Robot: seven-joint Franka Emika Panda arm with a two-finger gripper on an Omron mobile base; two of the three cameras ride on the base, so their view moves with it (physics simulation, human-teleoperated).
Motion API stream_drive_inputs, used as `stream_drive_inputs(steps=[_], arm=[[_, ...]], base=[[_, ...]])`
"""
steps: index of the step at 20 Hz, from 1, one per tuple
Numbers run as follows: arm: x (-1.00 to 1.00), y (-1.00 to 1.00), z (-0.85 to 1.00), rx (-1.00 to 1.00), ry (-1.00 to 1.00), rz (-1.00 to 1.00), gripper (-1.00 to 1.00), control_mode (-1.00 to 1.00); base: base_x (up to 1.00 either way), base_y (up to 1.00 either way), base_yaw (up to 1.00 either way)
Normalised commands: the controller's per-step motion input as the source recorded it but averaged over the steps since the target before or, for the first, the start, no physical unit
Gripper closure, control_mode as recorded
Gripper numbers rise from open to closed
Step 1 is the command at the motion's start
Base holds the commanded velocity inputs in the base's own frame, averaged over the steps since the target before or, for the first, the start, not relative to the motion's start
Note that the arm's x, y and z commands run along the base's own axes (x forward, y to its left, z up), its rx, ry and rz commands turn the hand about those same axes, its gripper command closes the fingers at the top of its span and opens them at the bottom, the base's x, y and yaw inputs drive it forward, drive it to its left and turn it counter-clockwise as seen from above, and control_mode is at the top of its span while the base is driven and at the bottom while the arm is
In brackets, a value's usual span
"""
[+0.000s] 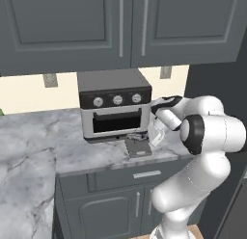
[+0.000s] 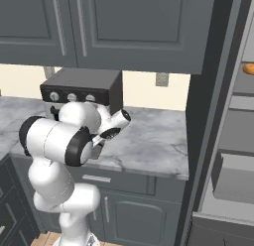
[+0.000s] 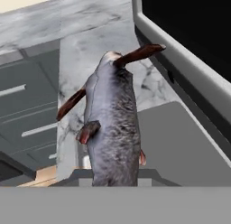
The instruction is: Take the fish from the fridge and place it on the digital scale on the counter by the fridge. Wait a few seconds for a reading, then move it to the plate on the dining counter.
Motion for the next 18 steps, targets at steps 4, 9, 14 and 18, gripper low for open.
stream_drive_inputs(steps=[4,9,14,18], arm=[[0.26,0.0,-0.52,0.01,0.04,-0.03,1.0,-1.0],[0.13,0.1,-0.33,0.01,0.0,0.0,1.0,-1.0],[0.13,0.18,-0.19,0.02,0.0,0.0,1.0,-1.0],[0.24,0.12,-0.17,0.03,0.04,0.0,1.0,-1.0]], base=[[0.0,0.0,0.0],[0.0,0.0,0.0],[0.0,0.0,0.0],[0.0,0.0,0.0]])
